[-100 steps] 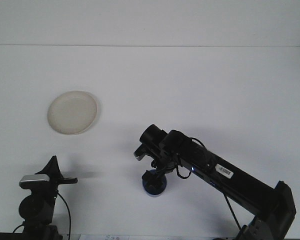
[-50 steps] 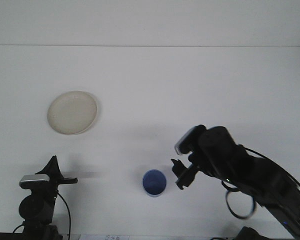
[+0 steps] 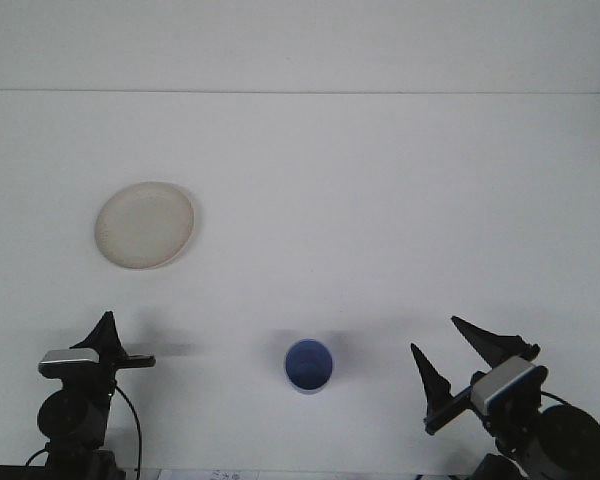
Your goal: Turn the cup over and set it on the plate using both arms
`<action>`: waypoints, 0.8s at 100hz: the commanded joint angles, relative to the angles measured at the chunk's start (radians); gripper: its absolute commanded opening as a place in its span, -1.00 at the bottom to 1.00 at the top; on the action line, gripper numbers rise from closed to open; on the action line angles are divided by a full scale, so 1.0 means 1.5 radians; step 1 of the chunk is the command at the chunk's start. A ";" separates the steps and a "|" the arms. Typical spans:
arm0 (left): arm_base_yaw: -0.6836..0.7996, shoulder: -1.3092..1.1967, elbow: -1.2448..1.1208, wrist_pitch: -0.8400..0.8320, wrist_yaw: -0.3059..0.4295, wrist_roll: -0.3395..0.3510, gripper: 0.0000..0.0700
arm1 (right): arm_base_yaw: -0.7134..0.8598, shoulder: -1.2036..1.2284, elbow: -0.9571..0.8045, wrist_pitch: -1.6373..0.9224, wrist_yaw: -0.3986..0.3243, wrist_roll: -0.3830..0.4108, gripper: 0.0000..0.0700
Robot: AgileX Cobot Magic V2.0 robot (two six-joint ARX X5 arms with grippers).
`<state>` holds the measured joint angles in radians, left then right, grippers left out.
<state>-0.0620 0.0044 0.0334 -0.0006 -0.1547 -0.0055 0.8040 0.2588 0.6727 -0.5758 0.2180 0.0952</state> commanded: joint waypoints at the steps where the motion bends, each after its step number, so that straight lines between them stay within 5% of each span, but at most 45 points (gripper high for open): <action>1: 0.001 -0.001 -0.013 0.007 -0.002 0.008 -0.97 | 0.006 -0.046 -0.023 0.026 0.009 0.012 0.45; 28: 0.001 -0.001 -0.013 0.013 -0.002 -0.105 -0.97 | 0.006 -0.103 -0.044 0.031 0.018 0.014 0.45; 47: 0.001 -0.001 -0.007 0.056 0.004 -0.235 -0.97 | 0.006 -0.102 -0.044 0.030 0.018 0.014 0.45; 73: 0.001 0.054 0.167 -0.011 0.056 -0.245 -0.97 | 0.006 -0.102 -0.044 0.029 0.017 0.014 0.45; 80: 0.001 0.106 0.246 -0.074 0.062 -0.221 -0.82 | 0.006 -0.102 -0.044 0.029 0.017 0.014 0.45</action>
<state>-0.0612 0.1040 0.3073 -0.0513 -0.0734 -0.3614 0.8040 0.1043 0.6014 -0.5400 0.2401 0.1055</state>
